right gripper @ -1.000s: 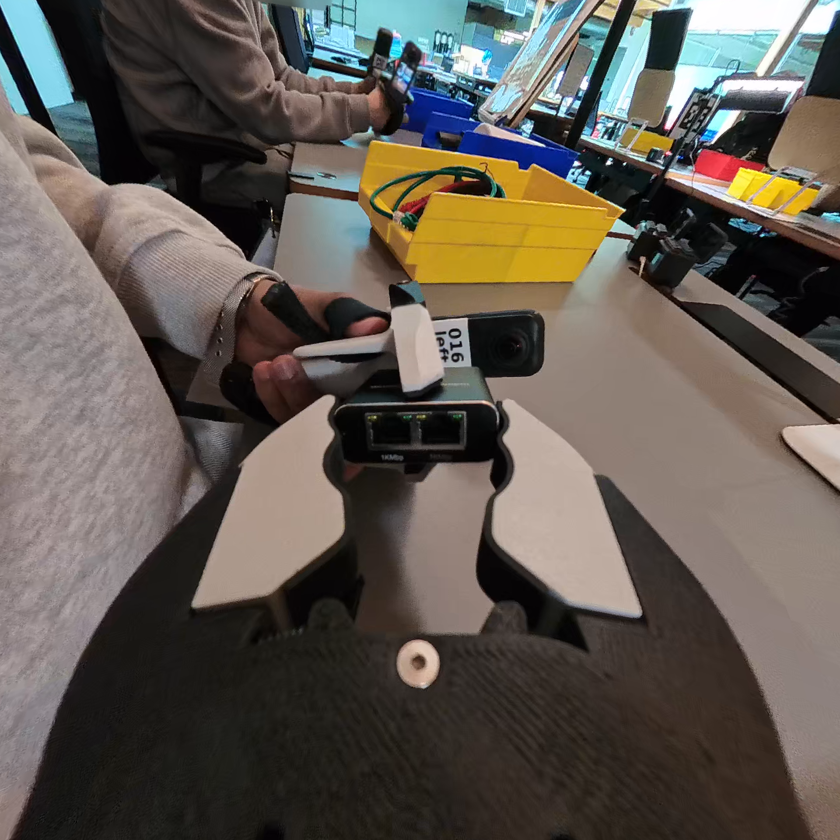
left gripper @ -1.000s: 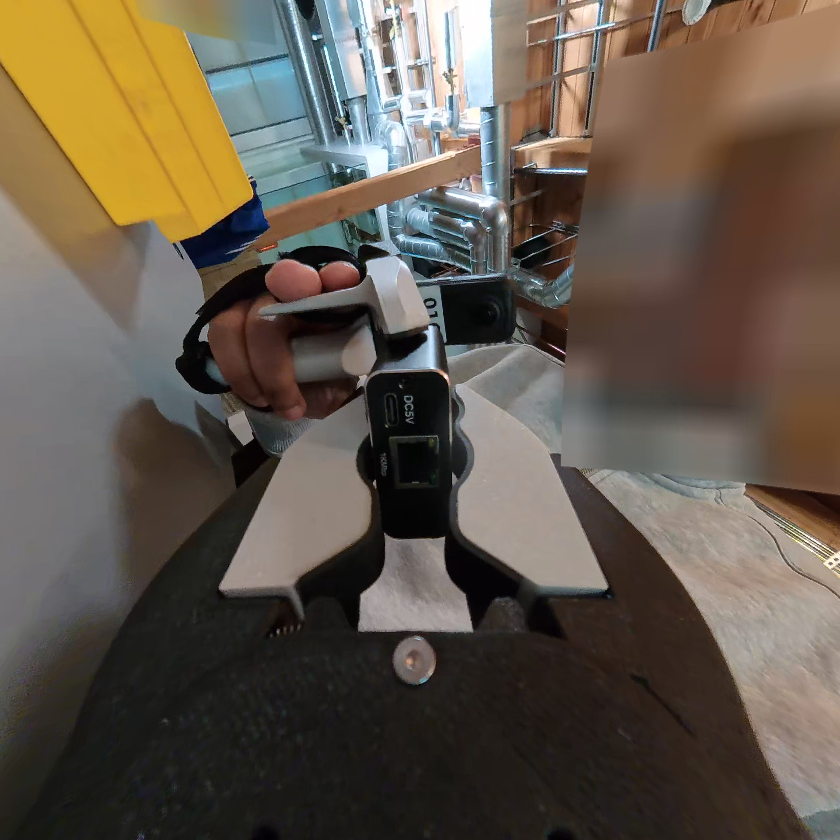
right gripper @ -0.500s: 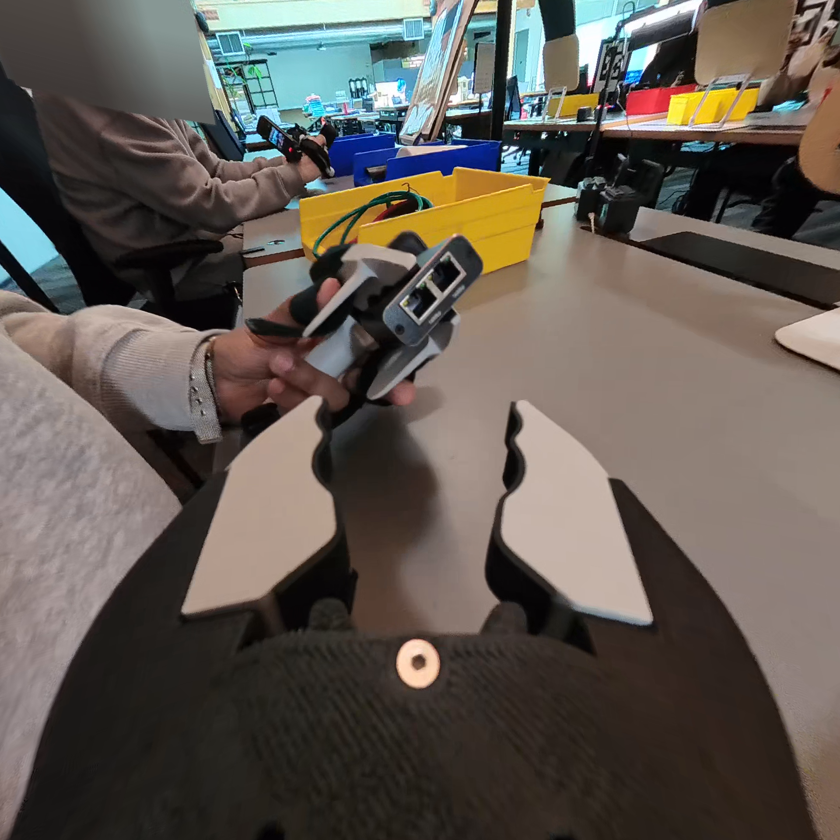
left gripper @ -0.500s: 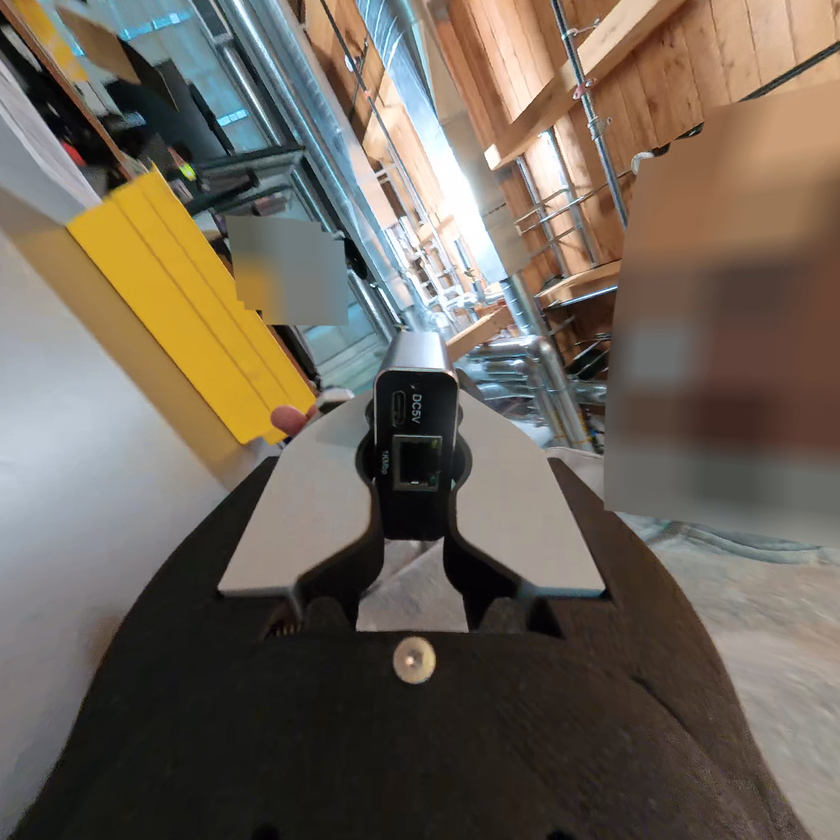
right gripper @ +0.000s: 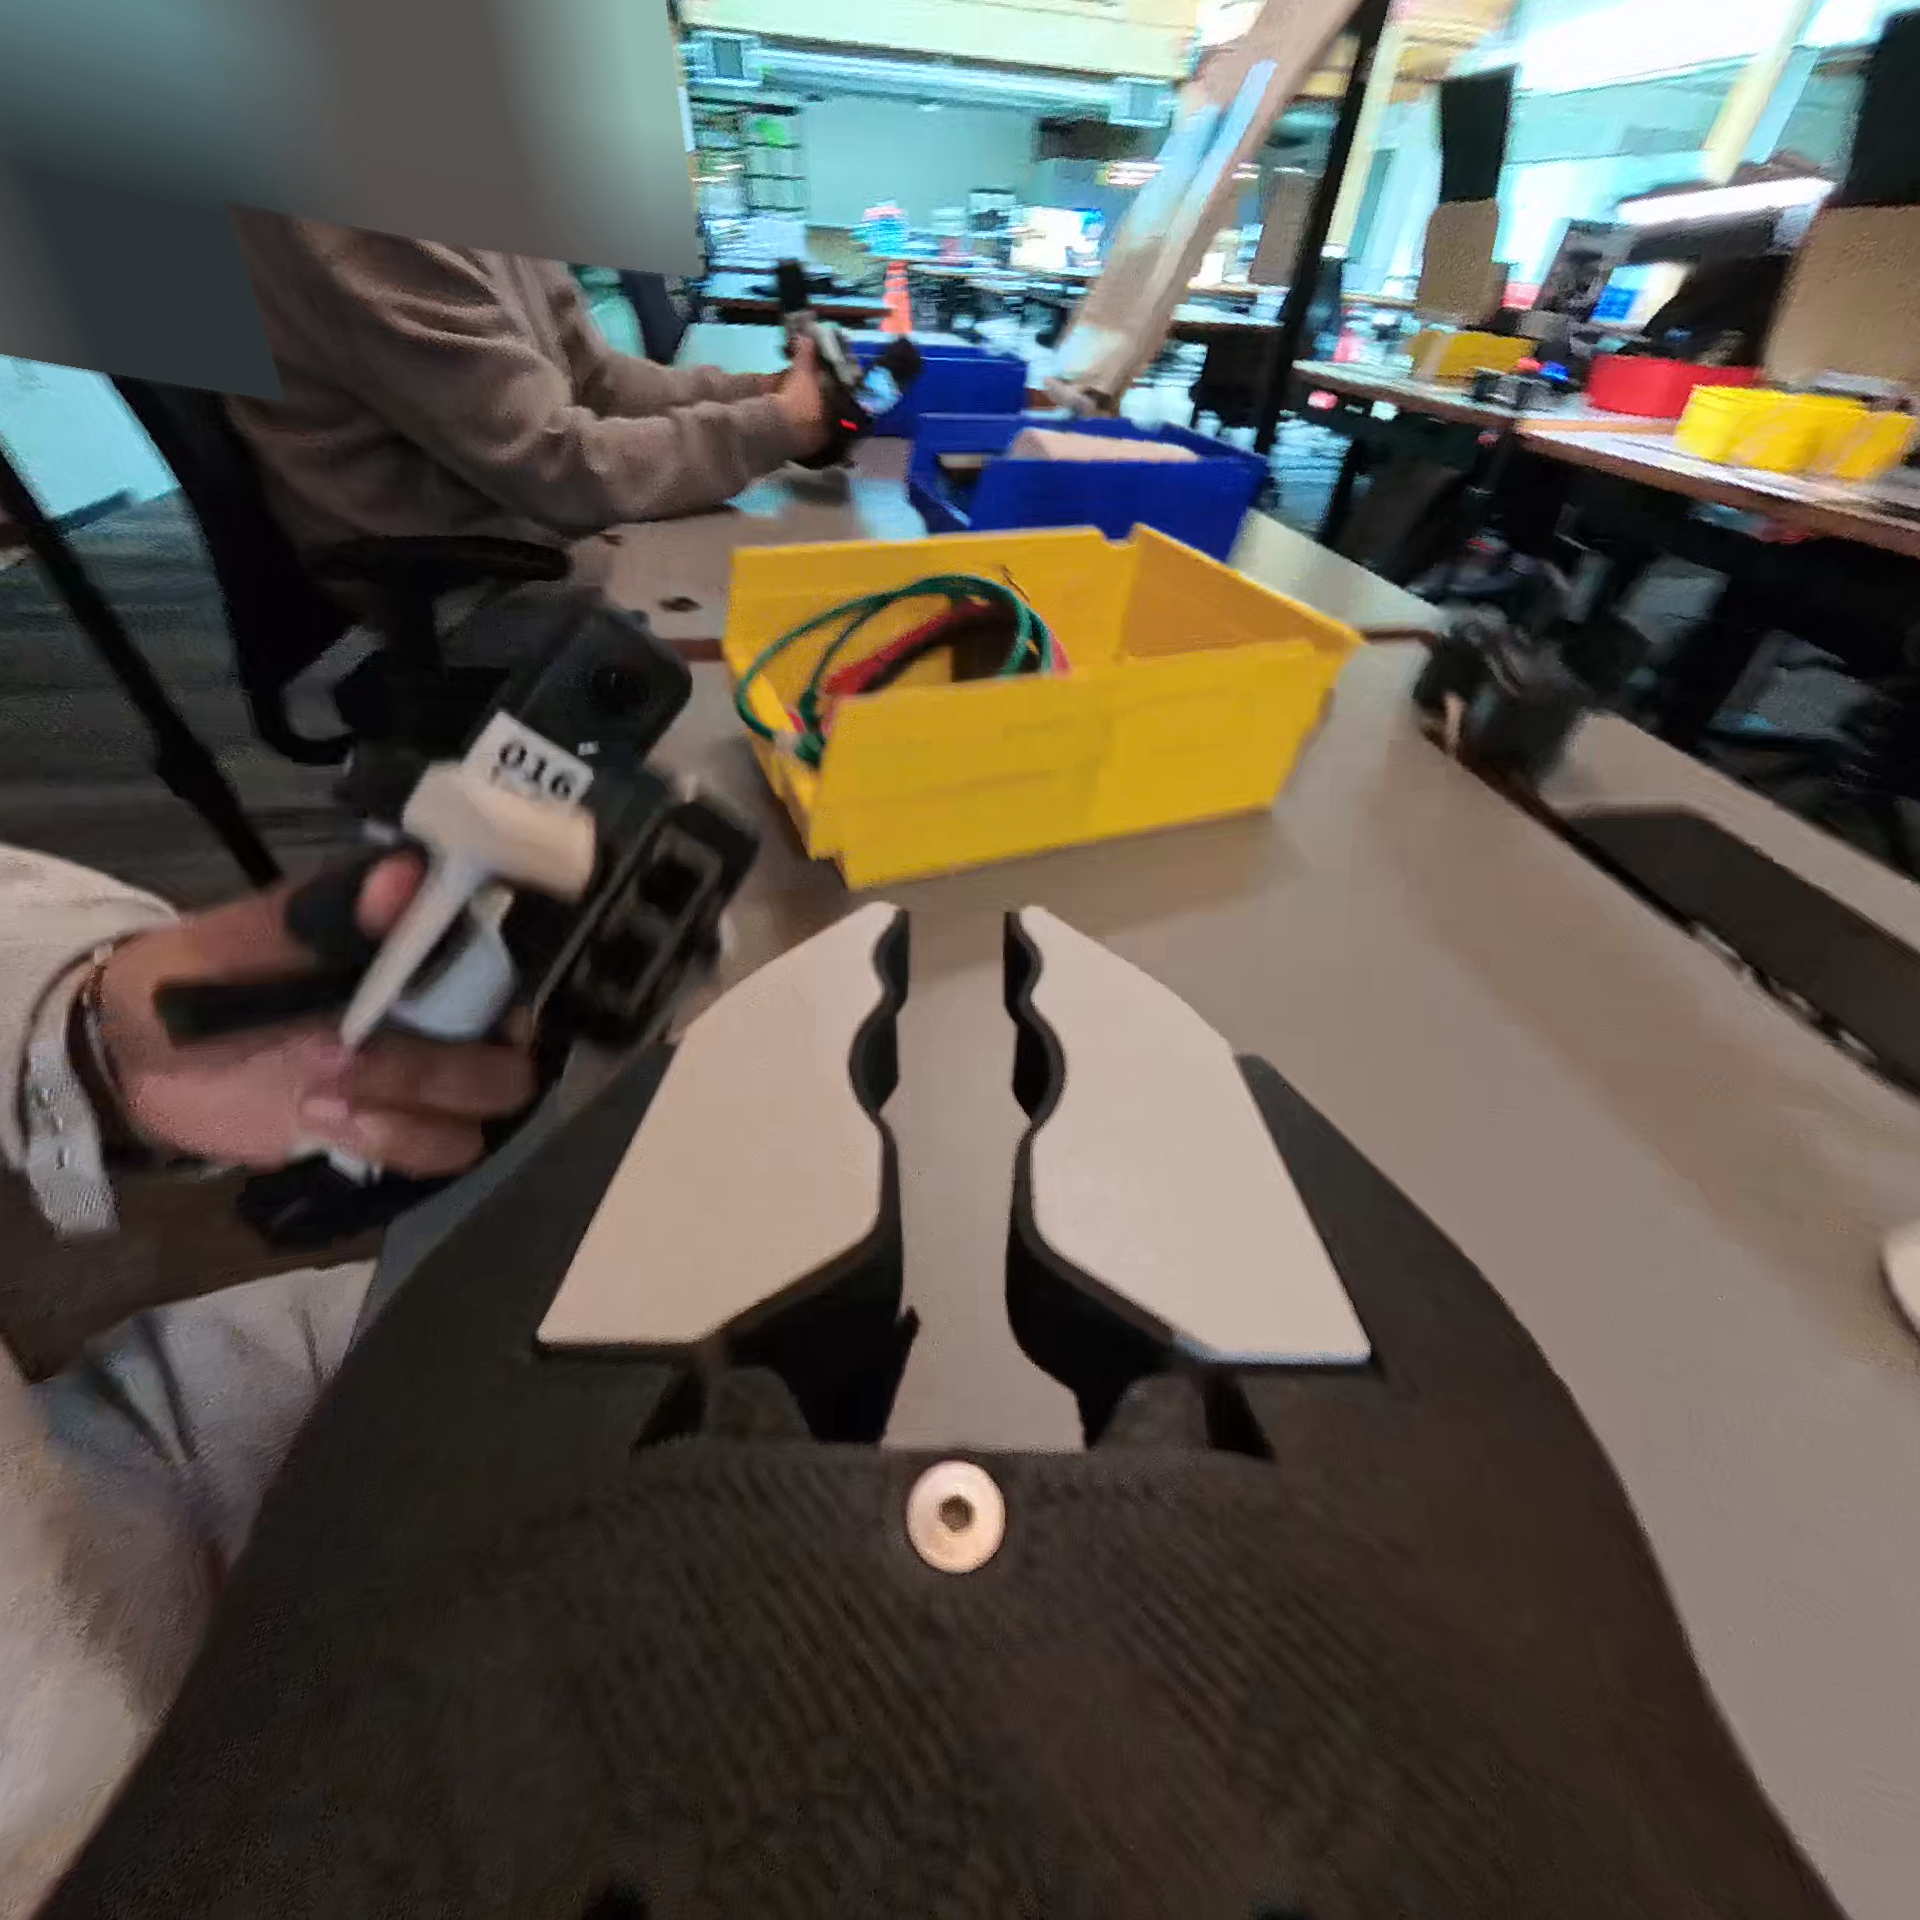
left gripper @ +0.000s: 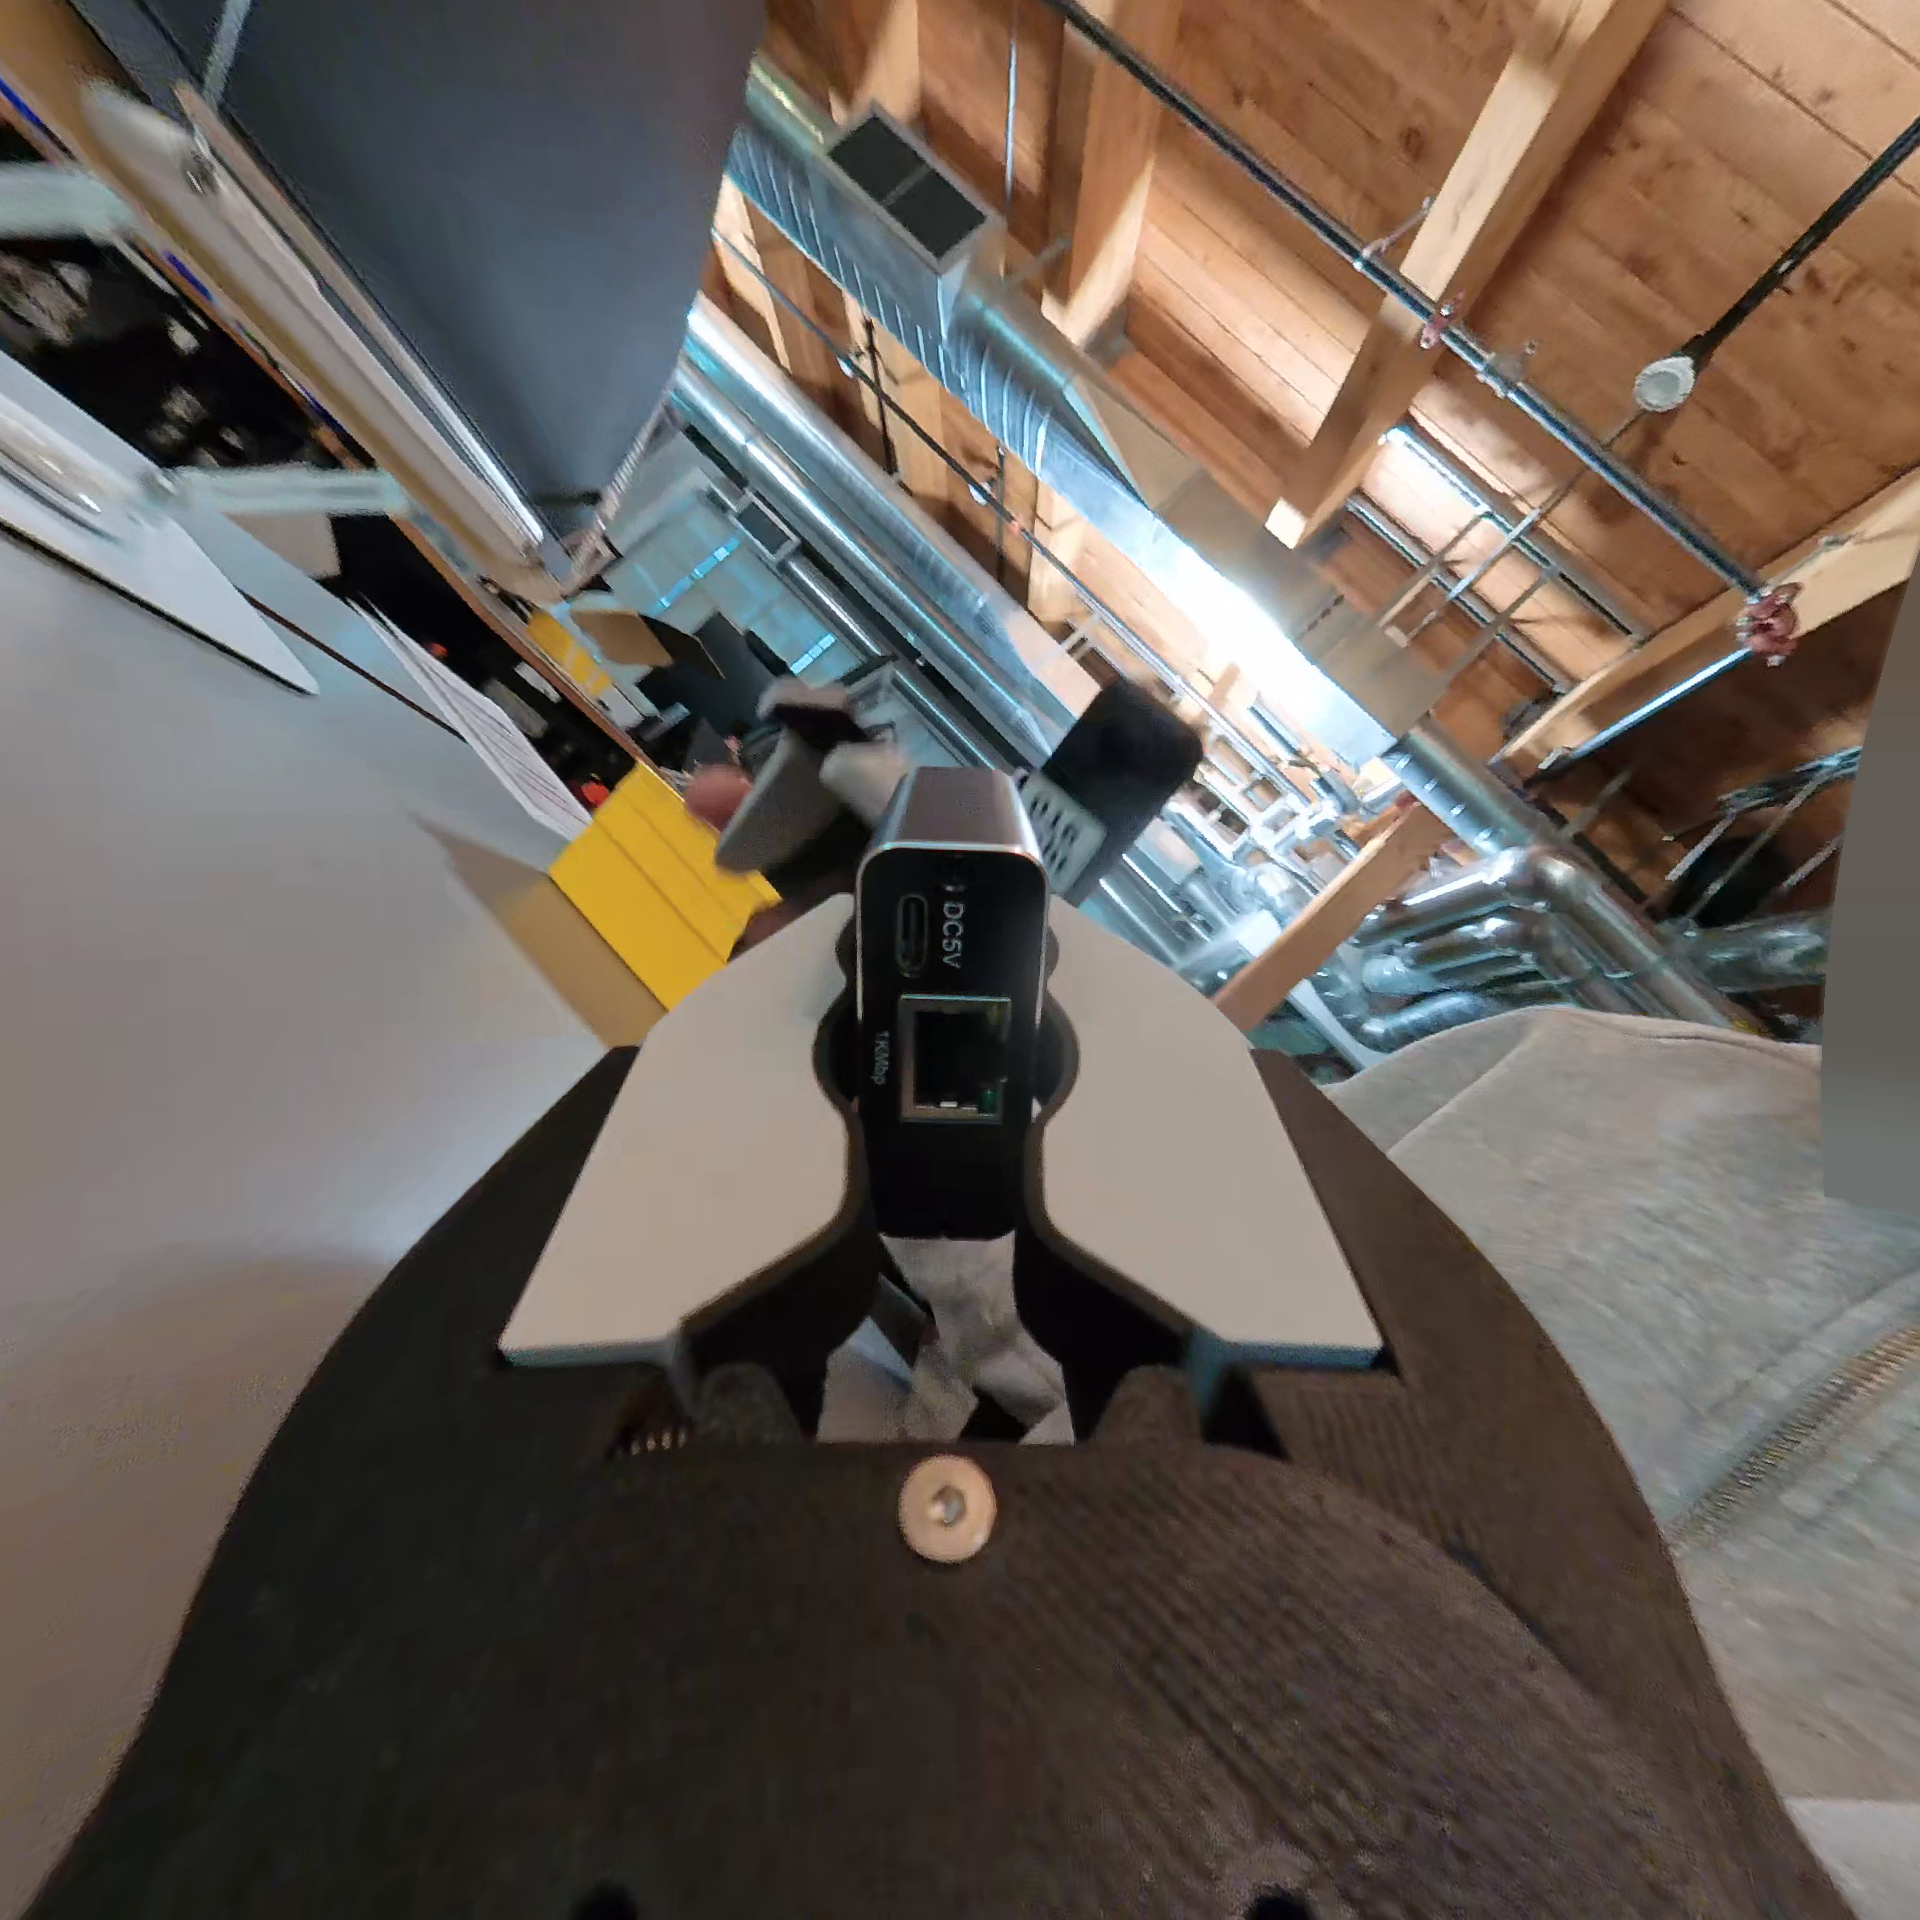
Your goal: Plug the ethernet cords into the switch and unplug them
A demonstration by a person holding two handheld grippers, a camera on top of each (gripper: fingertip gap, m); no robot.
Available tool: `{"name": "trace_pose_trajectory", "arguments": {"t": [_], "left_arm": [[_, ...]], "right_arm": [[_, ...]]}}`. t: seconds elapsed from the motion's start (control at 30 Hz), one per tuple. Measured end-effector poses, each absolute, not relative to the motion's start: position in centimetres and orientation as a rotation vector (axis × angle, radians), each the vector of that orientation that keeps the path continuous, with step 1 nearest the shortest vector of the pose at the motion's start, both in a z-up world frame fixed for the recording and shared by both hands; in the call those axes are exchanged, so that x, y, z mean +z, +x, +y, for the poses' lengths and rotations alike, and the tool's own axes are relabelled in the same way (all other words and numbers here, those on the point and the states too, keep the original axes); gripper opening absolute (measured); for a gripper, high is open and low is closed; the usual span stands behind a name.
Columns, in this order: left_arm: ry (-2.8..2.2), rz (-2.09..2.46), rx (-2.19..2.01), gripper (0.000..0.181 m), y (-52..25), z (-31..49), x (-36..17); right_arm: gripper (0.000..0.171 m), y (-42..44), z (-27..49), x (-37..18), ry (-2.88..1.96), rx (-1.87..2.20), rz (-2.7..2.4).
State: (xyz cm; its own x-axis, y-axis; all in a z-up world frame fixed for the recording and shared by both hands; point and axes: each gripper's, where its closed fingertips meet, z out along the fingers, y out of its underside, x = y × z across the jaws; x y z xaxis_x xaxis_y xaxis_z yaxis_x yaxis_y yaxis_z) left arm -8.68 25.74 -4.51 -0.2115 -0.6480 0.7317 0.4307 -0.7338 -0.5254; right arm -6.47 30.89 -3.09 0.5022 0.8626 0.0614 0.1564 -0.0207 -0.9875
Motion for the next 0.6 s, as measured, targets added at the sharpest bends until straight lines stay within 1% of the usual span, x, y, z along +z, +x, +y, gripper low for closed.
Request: {"name": "trace_pose_trajectory", "arguments": {"t": [0.1, 0.2, 0.23, 0.3, 0.4, 0.5, 0.6], "left_arm": [[-1.360, 0.212, -1.902, 0.025, -10.7, 26.5, -4.7], [-1.366, 0.092, -1.884, 0.025, -12.6, 27.6, -5.4], [-1.364, 0.059, -1.893, 0.025, -13.1, 27.9, -5.6], [-1.355, 0.013, -1.904, 0.025, -13.8, 28.4, -5.9], [-1.361, 0.016, -1.918, 0.025, -13.9, 28.6, -6.1], [-1.379, 0.058, -1.930, 0.025, -13.2, 28.4, -6.3], [-1.384, 0.080, -1.957, 0.025, -12.7, 28.1, -6.2]], "right_arm": [[0.023, -12.3, 33.0, 0.9, -1.432, 0.768, -1.164], [0.032, -18.0, 37.2, 1.7, -1.488, 0.622, -1.366], [0.034, -19.7, 39.0, 1.2, -1.533, 0.547, -1.407], [0.046, -23.1, 41.6, -0.3, -1.621, 0.468, -1.493], [0.048, -26.8, 45.0, -3.6, -1.743, 0.366, -1.573], [0.049, -28.9, 47.6, -6.8, -1.835, 0.256, -1.609], [0.051, -30.2, 48.9, -9.2, -1.946, 0.243, -1.605]]}}
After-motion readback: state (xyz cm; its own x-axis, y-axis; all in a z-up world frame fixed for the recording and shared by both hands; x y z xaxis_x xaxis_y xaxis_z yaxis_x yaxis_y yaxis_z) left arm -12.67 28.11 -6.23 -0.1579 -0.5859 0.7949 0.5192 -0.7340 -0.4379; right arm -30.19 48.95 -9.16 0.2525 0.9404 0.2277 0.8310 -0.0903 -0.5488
